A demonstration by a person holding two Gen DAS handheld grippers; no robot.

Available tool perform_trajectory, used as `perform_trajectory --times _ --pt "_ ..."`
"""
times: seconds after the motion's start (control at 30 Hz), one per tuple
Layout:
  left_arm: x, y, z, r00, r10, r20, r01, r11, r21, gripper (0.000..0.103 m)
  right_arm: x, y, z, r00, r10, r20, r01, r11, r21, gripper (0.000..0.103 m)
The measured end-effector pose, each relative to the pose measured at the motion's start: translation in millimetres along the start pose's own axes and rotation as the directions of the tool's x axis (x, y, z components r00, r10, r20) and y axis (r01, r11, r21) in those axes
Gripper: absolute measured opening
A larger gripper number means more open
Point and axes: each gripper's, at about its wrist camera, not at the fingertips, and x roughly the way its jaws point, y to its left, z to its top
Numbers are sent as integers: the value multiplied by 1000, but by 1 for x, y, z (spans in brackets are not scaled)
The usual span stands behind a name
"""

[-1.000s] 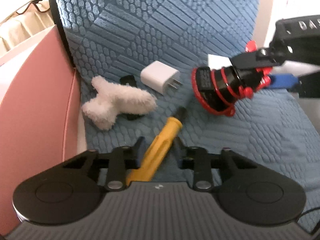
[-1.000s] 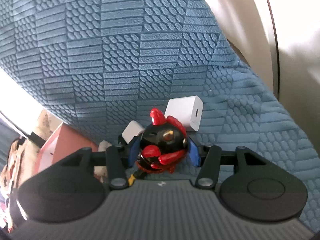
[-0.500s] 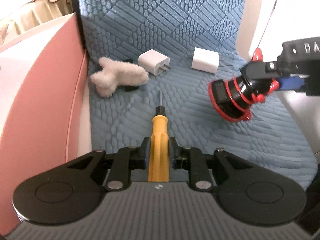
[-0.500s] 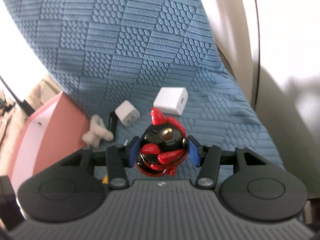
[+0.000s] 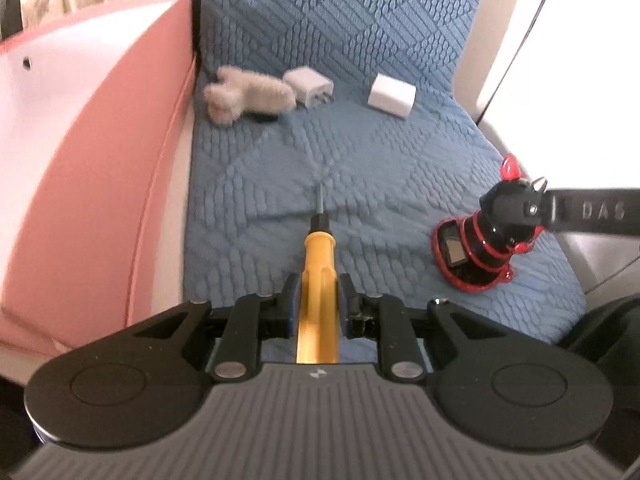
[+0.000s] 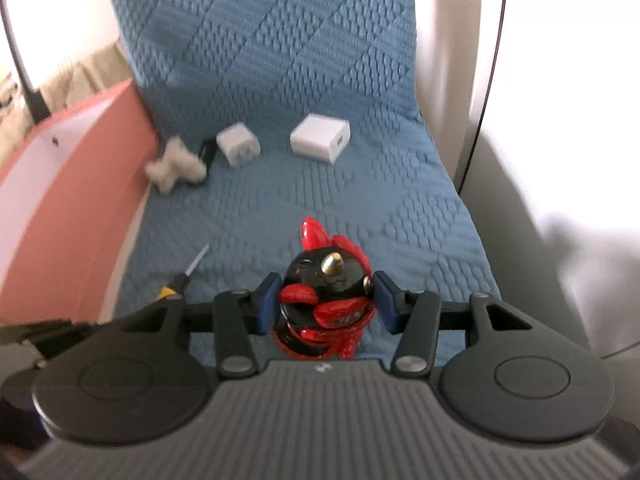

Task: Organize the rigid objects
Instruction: 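Lift the screwdriver with the left gripper while the right gripper carries the figurine toward the pink box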

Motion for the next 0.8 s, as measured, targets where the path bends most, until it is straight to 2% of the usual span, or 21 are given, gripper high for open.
perform_trajectory --times 0.2,0.37,0.43,0.57,0.8 --pt "8 11 0 997 -59 -50 55 995 -83 23 -5 14 -13 999 -49 3 49 993 -104 53" --pt "13 17 2 995 -74 -68 65 991 -116 23 -3 18 -12 998 -58 13 59 991 -119 53" --pt "12 18 4 995 -78 -65 70 990 -123 23 -3 17 -13 998 -60 25 62 993 -101 53" --pt "12 20 5 995 -83 -61 75 989 -127 24 5 10 -16 998 -64 28 64 998 -6 63" --pt "11 24 7 995 -89 -53 81 987 -140 26 23 -2 -25 1000 0 9 -1 994 109 64"
